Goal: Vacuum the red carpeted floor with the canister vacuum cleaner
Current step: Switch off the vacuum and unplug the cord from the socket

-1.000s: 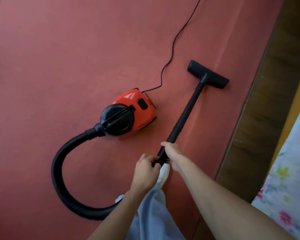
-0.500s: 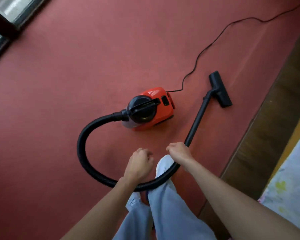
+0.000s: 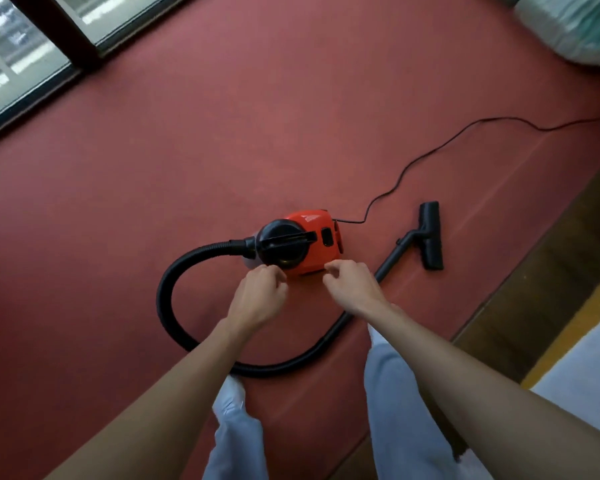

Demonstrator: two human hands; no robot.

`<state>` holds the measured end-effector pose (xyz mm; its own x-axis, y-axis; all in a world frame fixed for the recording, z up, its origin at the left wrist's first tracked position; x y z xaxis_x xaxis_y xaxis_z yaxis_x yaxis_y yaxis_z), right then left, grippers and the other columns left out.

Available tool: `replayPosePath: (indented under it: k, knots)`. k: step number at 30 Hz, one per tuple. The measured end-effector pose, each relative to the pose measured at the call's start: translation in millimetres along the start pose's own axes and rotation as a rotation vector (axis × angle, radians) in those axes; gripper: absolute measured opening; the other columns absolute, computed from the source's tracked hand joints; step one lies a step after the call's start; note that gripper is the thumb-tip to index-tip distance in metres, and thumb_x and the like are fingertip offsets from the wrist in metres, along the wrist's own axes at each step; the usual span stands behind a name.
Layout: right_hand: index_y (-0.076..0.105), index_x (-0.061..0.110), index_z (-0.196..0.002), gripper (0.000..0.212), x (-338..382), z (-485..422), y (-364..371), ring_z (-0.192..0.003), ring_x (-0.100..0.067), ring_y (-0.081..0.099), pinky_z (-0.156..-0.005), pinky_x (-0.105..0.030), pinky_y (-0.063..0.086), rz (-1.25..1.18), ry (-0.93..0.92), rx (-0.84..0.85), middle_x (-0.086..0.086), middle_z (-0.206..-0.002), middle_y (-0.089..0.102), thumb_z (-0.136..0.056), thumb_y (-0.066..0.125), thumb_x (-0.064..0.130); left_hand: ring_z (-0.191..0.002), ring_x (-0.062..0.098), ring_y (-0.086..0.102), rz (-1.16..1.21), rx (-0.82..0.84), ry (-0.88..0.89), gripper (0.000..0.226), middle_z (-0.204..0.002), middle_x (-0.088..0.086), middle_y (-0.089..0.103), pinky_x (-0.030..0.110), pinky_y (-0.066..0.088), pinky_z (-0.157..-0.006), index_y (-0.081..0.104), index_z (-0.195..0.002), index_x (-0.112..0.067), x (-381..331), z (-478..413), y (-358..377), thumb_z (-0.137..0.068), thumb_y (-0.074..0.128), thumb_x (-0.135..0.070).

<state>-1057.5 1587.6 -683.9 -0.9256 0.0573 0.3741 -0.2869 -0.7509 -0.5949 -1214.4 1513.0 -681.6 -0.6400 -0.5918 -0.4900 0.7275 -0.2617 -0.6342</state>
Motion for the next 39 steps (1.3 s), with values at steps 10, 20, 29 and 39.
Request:
replayPosePath:
  k: [10,20,29,39]
  knots:
    - [0.057,0.011,-0.132,0.041,-48.8,-125.2,-7.3,-0.118,-0.030,0.058,-0.096,-0.041,0.049,0.364,-0.244,0.083,-0.010,-0.131,0.059,-0.094,0.045,0.020,-0.120,0.028,0.044,-0.067,-0.071,-0.075,0.045,-0.126,0.008,0.047,0.044,0.041,-0.101,0.047,-0.133,-0.007,-25.8,-115.3,75.7,-0.089,0.050,-0.014]
    - [0.039,0.009,-0.146,0.054,-93.8,-201.5,58.8,-0.137,-0.024,0.040,-0.111,-0.038,0.036,0.402,-0.364,0.019,-0.005,-0.150,0.040,-0.093,0.047,0.018,-0.116,0.030,0.047,-0.539,-0.201,0.110,0.042,-0.122,0.011,0.054,0.044,0.028,-0.111,0.050,-0.126,-0.009,15.6,-195.3,148.2,-0.100,0.037,-0.040]
    - [0.027,0.006,-0.152,0.067,-117.3,-223.1,100.3,-0.145,-0.022,0.028,-0.118,-0.033,0.029,0.384,-0.380,-0.035,-0.006,-0.159,0.025,-0.091,0.051,0.015,-0.086,0.032,0.051,-0.622,-0.458,0.270,0.039,-0.090,0.011,0.056,0.044,0.036,-0.081,0.054,-0.094,-0.010,39.5,-209.1,159.0,-0.098,0.035,-0.044]
    - [0.031,0.001,-0.151,0.068,-112.1,-229.6,109.7,-0.139,-0.023,0.033,-0.113,-0.032,0.033,0.341,-0.362,-0.137,-0.007,-0.149,0.033,-0.088,0.054,0.012,-0.085,0.031,0.048,-0.636,-0.497,0.262,0.037,-0.091,0.012,0.054,0.044,0.036,-0.082,0.053,-0.093,-0.011,39.3,-208.2,161.9,-0.099,0.033,-0.042]
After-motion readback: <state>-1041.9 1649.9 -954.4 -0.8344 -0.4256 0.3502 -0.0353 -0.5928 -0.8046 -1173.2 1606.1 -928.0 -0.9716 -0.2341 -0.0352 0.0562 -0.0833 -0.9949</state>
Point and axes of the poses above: each hand's wrist, its own z-axis away from the middle knuckle, its own y-axis out of the palm, x = y × z, the point moved 4 cm from there along -z, towards the middle knuckle
